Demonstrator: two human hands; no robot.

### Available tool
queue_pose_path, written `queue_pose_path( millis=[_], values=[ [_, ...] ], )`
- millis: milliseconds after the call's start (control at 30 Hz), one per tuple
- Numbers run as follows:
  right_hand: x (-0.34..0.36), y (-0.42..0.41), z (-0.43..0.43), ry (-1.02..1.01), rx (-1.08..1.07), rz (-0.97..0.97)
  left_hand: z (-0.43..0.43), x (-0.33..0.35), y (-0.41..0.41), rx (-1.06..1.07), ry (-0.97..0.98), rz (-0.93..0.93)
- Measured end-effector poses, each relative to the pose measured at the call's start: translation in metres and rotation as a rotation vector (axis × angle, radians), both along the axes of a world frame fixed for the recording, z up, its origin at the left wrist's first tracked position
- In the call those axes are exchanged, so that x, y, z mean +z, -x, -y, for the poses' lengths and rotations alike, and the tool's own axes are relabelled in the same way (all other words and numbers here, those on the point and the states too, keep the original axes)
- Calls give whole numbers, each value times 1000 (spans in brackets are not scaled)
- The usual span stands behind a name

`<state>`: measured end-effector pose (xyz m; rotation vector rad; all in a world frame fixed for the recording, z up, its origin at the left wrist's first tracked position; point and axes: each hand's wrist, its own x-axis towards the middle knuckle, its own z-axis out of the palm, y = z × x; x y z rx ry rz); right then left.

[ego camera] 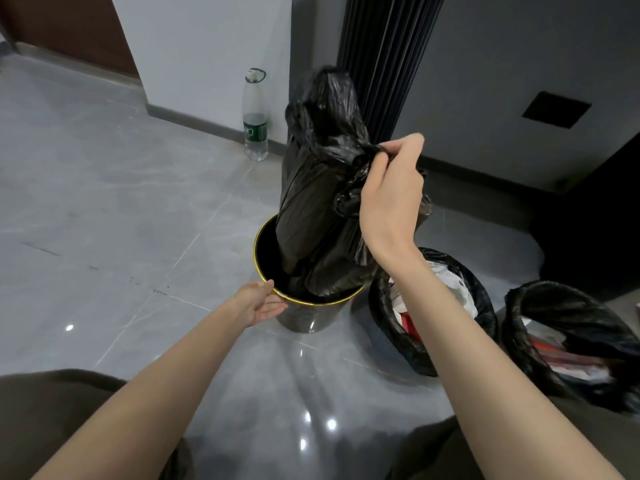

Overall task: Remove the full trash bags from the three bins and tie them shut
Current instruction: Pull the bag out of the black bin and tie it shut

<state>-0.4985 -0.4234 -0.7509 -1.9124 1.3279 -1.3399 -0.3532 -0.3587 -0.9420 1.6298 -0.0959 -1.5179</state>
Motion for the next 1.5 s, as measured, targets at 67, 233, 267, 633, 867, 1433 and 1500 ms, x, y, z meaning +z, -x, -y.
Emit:
queue_pose_path(
  millis=[67,233,267,633,867,1433,1500],
  values=[
    [14,8,-3,32,-14,-4,7,1,0,-2,16,8],
    [36,26,-8,74,-19,-74,32,2,-4,53,39,-43],
    [37,29,-8,64,-25,-84,36,1,-5,72,55,-73],
    [11,61,-24,-157,6,-181,31,56,25,-86,137,116],
    [-6,68,-52,-250,91,-240,6,118,42,-179,317,250],
    [-105,59,-128,-483,447,-330,-102,101,53,-408,183,557],
    [-114,59,-134,-508,461,-340,-103,85,52,-450,185,688]
  ],
)
